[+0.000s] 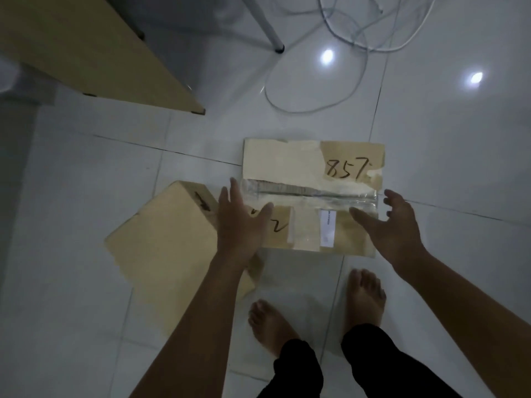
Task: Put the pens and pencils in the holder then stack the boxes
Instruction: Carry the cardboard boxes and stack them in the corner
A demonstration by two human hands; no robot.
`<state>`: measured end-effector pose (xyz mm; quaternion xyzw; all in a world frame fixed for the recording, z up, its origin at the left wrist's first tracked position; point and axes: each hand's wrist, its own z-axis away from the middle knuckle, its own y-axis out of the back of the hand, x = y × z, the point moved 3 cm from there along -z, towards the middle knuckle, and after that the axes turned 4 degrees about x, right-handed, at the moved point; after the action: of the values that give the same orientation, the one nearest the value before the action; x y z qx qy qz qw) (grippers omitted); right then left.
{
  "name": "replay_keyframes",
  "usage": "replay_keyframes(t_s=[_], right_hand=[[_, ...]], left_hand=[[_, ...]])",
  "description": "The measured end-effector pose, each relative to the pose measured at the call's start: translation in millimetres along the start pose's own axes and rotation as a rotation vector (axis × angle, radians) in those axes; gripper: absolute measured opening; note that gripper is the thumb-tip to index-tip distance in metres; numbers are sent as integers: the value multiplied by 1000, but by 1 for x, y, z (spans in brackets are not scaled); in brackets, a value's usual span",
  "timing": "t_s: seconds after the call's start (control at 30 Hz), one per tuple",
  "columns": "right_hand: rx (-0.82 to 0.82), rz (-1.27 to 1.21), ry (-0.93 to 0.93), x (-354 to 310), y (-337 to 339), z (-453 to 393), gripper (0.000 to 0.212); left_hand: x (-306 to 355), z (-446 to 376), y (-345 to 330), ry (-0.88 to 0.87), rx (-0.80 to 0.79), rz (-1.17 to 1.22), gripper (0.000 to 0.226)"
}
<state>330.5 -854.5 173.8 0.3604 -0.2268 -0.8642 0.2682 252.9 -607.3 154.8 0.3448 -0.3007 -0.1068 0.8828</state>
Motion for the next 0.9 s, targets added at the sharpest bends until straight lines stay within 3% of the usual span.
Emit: replay_keyframes(t_s=[0.17,0.27,0.43,0.6,0.9], right_hand=[[52,-81,-72,26,-28,-53,87],[11,-75,-97,31,-37,-66,69],[7,-66,-131,32,-36,-68,48],[26,-56,-91,23,-11,-44,57],[138,-76,-3,-35,75,68,53]], left_hand=[[-14,-46,-40,134,98,155,100],[-21,-55,-54,228,83,204,96],[-15,-48,-53,199,107,106,75],[-3,-24,-29,177,33,1,66],[39,87,60,189,79,129,84]])
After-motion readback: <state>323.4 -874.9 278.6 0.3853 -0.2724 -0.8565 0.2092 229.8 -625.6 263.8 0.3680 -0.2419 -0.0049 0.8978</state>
